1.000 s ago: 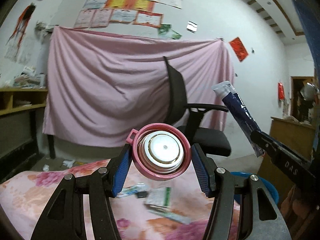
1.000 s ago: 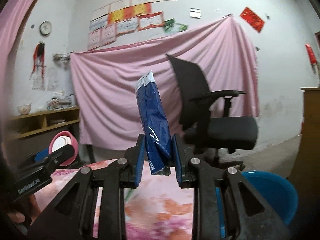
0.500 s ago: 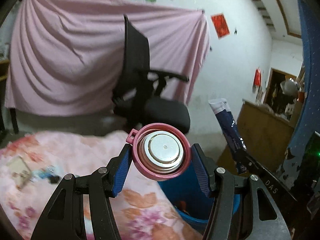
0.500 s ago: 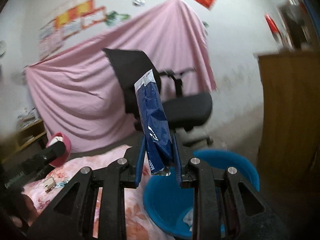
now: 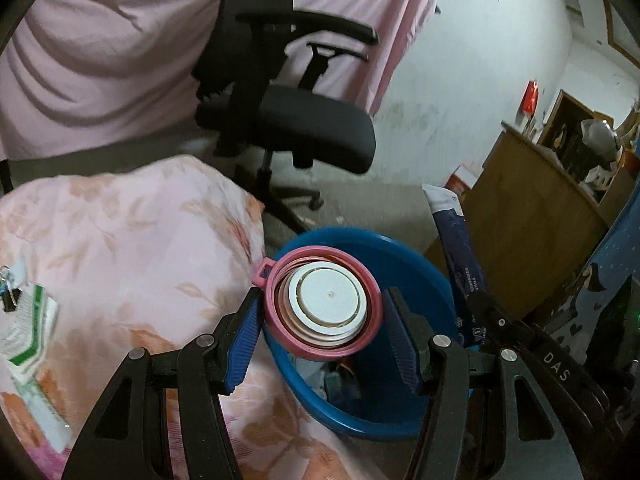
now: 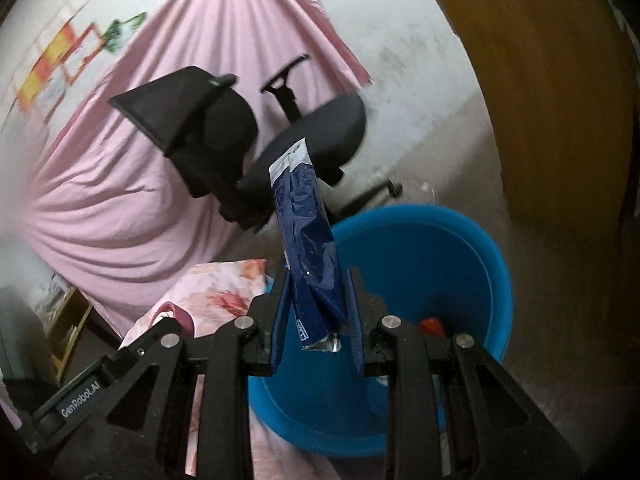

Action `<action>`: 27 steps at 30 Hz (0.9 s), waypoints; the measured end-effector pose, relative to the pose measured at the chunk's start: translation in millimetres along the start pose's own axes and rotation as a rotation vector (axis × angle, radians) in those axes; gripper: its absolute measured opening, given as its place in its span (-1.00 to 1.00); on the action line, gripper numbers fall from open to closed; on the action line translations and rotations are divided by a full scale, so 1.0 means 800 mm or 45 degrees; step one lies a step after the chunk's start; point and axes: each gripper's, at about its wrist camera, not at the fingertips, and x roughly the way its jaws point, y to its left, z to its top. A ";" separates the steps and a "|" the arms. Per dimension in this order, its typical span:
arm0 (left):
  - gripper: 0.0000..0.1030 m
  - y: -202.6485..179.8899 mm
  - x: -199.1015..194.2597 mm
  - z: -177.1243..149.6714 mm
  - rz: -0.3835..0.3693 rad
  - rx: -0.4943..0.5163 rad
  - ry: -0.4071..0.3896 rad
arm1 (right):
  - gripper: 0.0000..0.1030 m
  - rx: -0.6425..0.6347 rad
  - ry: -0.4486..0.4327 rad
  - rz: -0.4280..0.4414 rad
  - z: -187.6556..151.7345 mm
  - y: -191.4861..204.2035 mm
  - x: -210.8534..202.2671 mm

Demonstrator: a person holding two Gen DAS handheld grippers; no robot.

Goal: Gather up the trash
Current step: 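Carry tape roll and toothpaste tube over the blue basin and open both tools, then move both tools back over the bed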

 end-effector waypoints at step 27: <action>0.34 0.037 -0.077 -0.002 0.101 -0.045 -0.190 | 0.48 -0.196 -0.080 0.018 0.011 0.051 -0.024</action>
